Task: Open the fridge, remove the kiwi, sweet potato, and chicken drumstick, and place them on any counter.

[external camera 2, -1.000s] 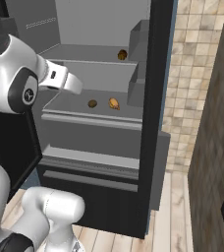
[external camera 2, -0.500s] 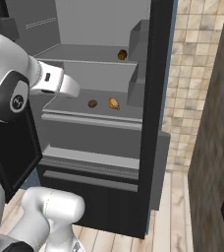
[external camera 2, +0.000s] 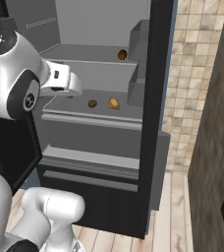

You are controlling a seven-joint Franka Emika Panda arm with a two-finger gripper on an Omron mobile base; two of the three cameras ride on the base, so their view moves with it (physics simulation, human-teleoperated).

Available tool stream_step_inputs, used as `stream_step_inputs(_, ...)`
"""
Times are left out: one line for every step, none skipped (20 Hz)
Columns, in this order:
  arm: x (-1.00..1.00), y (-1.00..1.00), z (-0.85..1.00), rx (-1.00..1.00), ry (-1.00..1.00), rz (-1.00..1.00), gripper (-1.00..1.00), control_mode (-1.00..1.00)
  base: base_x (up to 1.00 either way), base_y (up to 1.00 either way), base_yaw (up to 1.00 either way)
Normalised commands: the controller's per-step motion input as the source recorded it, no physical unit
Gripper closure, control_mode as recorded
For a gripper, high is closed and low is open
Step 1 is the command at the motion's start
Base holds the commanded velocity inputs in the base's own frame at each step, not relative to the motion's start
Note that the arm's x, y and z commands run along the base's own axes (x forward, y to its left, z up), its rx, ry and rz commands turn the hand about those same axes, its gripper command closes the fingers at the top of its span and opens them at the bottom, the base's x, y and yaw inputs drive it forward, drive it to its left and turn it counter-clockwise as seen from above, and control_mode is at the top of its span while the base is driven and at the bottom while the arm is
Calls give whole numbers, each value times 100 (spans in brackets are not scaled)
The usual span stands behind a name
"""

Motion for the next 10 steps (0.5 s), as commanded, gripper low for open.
stream_step_inputs(34,2,-20,-1,12,15,-100,-100,0,0,0)
stream_step_inputs(29,0,-20,0,10,13,-100,-100,0,0,0)
stream_step_inputs(24,0,-15,0,8,8,-100,-100,0,0,0)
stream_step_inputs(24,1,-16,0,8,5,-100,-100,0,0,0)
stream_step_inputs(31,7,-17,0,6,2,-100,-100,0,0,0)
stream_step_inputs(29,4,-19,0,3,1,-100,-100,0,0,0)
stream_step_inputs(31,0,-19,0,2,0,-100,-100,0,0,0)
stream_step_inputs(41,5,-23,0,1,0,-100,-100,0,0,0)
stream_step_inputs(47,7,-24,0,3,0,-100,-100,0,0,0)
stream_step_inputs(52,7,-24,0,0,0,-100,-100,0,0,0)
